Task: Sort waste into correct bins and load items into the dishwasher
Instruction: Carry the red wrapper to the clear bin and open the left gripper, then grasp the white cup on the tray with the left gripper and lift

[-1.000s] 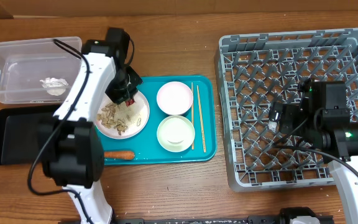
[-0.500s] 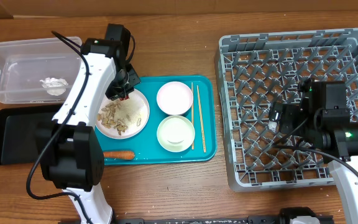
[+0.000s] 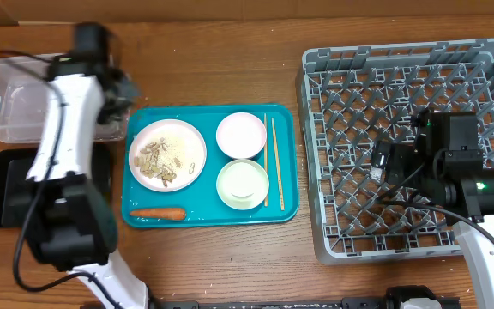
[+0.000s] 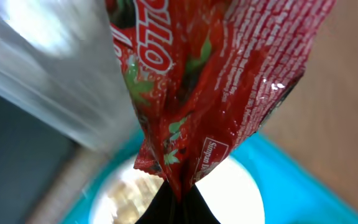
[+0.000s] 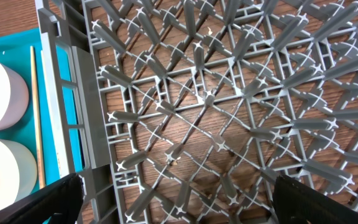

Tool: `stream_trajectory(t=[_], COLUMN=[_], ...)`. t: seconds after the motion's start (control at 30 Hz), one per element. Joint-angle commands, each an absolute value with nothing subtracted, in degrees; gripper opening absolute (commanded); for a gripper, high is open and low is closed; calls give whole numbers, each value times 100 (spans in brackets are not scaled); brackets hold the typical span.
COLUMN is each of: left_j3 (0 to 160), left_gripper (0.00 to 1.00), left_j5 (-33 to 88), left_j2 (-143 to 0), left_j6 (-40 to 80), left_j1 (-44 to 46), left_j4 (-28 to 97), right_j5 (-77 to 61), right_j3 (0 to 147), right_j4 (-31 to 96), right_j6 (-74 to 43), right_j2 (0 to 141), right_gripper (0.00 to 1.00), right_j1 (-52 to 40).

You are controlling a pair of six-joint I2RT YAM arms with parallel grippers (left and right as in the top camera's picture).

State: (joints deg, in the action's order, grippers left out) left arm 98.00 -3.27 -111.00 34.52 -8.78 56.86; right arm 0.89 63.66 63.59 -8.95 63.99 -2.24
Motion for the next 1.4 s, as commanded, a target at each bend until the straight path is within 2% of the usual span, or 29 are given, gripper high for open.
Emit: stream_trajectory(t=[0.0,0.17,0.23,0.3,0.33,0.4,0.53,0.83,1.17,1.37], left_j3=[9955,9953,9948,9948,9948,9948,9977,10082,9883,9526], left_gripper=[4,4,13,14,18,37,53,59,57,54], left_j5=[-327,-298,-320,-316,-314,-314,-86,1083,1013,805], left_j2=[-10908,-10940,-10969,-11010,-11024,-11026,-10923,-10167,-10145,-10331], left_j6=[3293,3273,3273,3271,3271,3269,3015,2290,1623,1634], left_j1=[-1273,-1708,-1806,-1852,-1865,-1872,-1870,-1415,836,1992], left_j4=[5478,5190,5172,5159,5157,5159,5192,6049,7935,8184], right_j5=[143,141,141,141,141,141,141,143,145,145], right_j3=[6532,6532,6532,6532,6532,6532,6532,6532,6532,6532], right_j4=[6340,6337,6337,6337,6340,6340,6340,6270,6355,6379], right_j6=[-867,-884,-884,-884,-884,-884,-884,-882,-882,-882], right_j2=[6368,6368,6368,6368,6368,6368,6368,6368,6368,6368], right_gripper=[100,100,100,100,100,100,100,100,100,100], right_j1=[-211,-213,-213,-211,-211,-213,-213,-211,-211,-211])
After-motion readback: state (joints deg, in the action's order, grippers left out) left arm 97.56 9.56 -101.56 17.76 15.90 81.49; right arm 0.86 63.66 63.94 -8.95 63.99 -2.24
